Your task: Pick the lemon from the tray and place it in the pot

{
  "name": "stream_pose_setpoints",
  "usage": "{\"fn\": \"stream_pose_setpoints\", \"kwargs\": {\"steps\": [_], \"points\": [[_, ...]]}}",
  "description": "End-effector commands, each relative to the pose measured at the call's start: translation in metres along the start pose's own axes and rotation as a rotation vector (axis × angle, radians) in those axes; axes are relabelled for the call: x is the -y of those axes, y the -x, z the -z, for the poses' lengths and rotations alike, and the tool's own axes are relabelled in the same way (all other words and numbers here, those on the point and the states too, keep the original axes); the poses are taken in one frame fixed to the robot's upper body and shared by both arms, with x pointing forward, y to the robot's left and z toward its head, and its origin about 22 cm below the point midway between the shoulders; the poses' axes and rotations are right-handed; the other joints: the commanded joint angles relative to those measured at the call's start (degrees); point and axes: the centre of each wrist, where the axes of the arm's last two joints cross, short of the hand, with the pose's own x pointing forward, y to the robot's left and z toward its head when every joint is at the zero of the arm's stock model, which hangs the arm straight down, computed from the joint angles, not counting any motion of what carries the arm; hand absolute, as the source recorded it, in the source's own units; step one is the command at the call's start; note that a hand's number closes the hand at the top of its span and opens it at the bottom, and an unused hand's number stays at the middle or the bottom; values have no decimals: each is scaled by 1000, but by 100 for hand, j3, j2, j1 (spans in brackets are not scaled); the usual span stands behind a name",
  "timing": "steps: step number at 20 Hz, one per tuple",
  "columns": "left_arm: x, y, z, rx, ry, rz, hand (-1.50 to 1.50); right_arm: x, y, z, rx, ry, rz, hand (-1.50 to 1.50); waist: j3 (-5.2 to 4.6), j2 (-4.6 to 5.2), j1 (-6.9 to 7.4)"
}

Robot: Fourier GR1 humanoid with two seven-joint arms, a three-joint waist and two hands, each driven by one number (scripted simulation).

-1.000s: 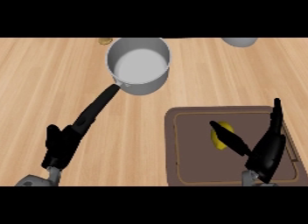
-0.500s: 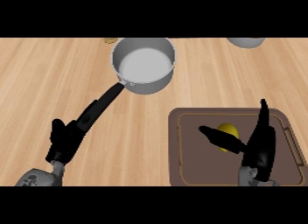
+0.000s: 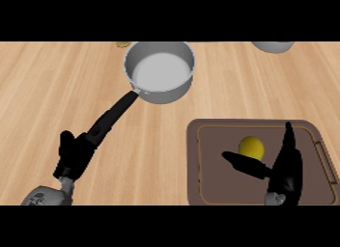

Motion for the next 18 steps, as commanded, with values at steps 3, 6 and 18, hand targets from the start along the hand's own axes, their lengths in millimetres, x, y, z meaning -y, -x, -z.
{"fn": "stream_pose_setpoints", "kwargs": {"steps": [3,6,18], "points": [[2,3,9,0,-13,-9,0,3,31,9,9,62,46,-150,3,4,-2],[-8,0,19,10,3,-2,0,5,41,-15,20,17,42,-150,1,2,-14],[4,6,10,13,10,-1,0,5,62,6,109,-53,376,-150,4,2,-9]]}}
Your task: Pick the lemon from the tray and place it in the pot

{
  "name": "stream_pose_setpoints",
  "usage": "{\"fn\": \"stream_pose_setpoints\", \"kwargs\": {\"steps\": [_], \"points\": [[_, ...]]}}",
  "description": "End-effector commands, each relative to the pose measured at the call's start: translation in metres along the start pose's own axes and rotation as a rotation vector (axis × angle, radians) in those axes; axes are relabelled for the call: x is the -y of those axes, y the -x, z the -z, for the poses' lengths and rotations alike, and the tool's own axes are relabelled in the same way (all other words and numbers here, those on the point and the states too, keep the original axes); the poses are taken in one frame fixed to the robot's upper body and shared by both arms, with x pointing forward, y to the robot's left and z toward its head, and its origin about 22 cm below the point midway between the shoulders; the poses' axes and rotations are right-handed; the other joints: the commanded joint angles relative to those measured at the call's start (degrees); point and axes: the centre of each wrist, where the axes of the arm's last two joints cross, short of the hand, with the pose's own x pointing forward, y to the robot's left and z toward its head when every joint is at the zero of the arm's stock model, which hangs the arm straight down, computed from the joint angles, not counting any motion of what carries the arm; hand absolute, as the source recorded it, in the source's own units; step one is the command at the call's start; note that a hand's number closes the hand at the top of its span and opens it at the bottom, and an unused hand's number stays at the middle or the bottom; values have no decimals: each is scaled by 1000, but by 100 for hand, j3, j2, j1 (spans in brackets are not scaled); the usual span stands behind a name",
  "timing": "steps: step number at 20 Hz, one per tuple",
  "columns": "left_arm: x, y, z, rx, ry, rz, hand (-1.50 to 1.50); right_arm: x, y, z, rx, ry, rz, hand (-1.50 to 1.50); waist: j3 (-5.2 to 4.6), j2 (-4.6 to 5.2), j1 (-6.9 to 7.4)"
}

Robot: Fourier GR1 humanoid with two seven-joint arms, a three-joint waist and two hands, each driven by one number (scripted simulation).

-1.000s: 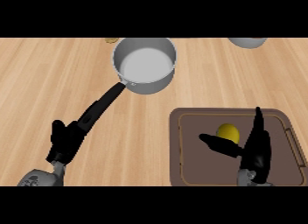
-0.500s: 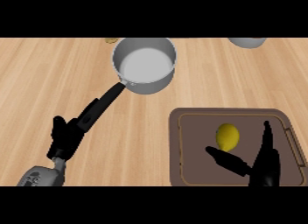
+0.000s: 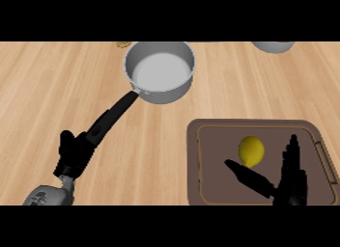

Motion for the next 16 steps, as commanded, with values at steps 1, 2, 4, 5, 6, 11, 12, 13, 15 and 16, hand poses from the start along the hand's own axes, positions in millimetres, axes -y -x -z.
{"fn": "stream_pose_setpoints", "kwargs": {"steps": [1,2,4,5,6,11,12,13,15,16], "points": [[-28,-1,-18,-4,5,19,0,5,19,0,-13,3,80,-150,0,-3,12],[13,-2,9,-6,-1,-2,0,-2,34,2,-17,1,87,-150,1,4,-14],[2,2,-21,-5,17,13,0,13,34,19,-8,-3,112,-150,0,-4,22],[1,-2,-11,3,22,0,0,-15,39,25,-39,-4,129,-150,3,4,35],[5,6,1,-11,-14,-3,0,-18,49,16,-33,-7,126,-150,0,6,8],[0,14,5,4,2,-15,0,-22,62,37,-20,-32,139,150,-3,9,9],[1,3,12,-8,-1,-7,0,-33,72,30,44,-79,-52,150,-5,37,60],[2,11,1,1,18,-2,0,-20,77,27,58,-81,-76,150,-6,16,46],[14,-7,-14,-7,19,8,0,-24,77,29,44,-66,48,150,1,-3,49],[9,5,-3,-6,-4,1,0,-37,65,39,51,-69,71,150,-1,9,39]]}}
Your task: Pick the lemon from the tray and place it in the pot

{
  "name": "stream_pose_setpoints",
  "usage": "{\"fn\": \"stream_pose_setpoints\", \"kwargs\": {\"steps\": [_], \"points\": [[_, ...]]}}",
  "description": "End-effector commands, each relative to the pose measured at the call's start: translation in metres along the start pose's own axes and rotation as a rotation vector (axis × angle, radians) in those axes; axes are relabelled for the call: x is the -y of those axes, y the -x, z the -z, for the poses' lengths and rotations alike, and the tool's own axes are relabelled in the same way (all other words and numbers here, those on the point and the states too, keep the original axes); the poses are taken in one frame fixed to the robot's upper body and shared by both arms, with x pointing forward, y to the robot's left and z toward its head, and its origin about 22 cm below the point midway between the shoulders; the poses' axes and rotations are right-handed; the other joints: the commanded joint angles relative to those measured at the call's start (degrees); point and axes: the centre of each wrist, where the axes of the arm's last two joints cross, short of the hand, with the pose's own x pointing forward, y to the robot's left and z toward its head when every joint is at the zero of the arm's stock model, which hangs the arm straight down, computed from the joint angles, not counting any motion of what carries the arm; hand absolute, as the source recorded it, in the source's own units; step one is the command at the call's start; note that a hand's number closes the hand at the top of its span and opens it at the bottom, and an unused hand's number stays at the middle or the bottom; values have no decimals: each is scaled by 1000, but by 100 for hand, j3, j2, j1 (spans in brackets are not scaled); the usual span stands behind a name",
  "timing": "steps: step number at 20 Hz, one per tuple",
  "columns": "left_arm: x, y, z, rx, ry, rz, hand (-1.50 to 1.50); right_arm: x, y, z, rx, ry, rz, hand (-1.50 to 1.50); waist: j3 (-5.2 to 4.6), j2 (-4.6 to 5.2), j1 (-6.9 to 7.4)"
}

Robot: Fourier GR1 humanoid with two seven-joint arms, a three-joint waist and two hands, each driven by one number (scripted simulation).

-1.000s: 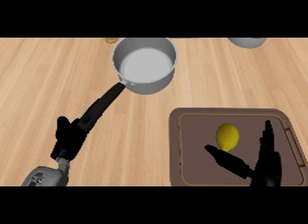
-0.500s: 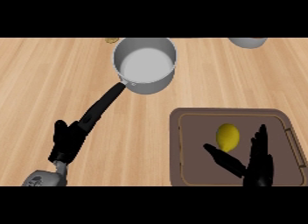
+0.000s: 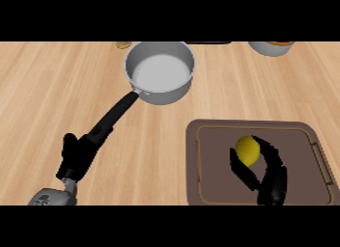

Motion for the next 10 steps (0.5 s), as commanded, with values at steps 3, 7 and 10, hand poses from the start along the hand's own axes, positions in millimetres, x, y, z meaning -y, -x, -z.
{"fn": "stream_pose_setpoints", "kwargs": {"steps": [3,7,10], "points": [[8,-11,5,22,8,2,0,-9,28,7,-49,-21,55,150,124,99,40],[-10,0,1,10,11,15,0,-19,20,3,27,-1,82,150,117,97,25],[-6,-16,8,23,21,13,0,-8,26,10,121,-220,41,150,123,98,83]]}}
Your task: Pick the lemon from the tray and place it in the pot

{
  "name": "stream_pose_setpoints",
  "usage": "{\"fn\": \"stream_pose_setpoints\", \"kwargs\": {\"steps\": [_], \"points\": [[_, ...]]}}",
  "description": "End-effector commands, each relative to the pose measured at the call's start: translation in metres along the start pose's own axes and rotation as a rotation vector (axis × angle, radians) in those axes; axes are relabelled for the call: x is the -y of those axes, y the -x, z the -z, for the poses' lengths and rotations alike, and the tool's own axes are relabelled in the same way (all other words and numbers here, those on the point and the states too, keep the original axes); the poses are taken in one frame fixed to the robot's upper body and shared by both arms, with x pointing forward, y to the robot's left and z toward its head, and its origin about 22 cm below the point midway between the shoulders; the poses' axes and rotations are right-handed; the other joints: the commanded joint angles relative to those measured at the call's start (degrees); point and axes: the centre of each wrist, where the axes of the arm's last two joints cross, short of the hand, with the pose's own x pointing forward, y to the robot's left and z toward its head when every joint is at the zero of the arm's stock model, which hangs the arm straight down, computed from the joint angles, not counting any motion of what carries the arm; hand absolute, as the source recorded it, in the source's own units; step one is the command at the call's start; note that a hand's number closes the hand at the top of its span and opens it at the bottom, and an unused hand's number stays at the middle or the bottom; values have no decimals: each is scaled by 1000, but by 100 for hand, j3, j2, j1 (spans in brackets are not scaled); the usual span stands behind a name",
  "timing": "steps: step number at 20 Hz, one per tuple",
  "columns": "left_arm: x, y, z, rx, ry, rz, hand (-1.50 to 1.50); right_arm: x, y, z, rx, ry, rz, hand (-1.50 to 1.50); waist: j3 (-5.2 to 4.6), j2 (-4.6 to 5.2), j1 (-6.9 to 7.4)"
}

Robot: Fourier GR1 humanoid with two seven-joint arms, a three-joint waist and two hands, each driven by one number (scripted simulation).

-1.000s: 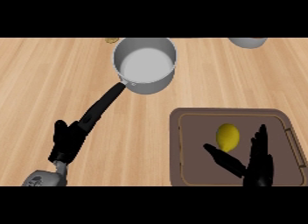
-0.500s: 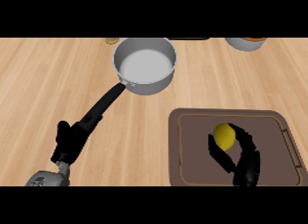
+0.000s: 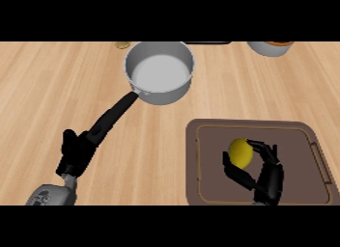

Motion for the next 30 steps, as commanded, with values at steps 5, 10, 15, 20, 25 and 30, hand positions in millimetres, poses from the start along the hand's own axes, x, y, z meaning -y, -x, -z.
{"fn": "stream_pose_setpoints", "kwargs": {"steps": [5,10,15,20,25,30], "points": [[4,0,-1,-1,16,11,0,21,2,37,109,-561,-19,150,163,136,274],[2,-10,4,7,19,1,0,22,0,74,271,-610,-83,150,146,111,75],[4,-19,-16,6,3,8,0,2,-16,61,356,-578,-186,150,142,89,43],[-15,-15,-16,-15,2,16,0,0,-59,58,446,-536,-293,150,140,83,34],[9,-11,-5,-2,-15,-9,0,-14,-109,46,535,-499,-362,150,137,86,2],[3,-3,-2,-12,-1,-7,0,-35,-165,33,554,-485,-443,150,134,86,0]]}}
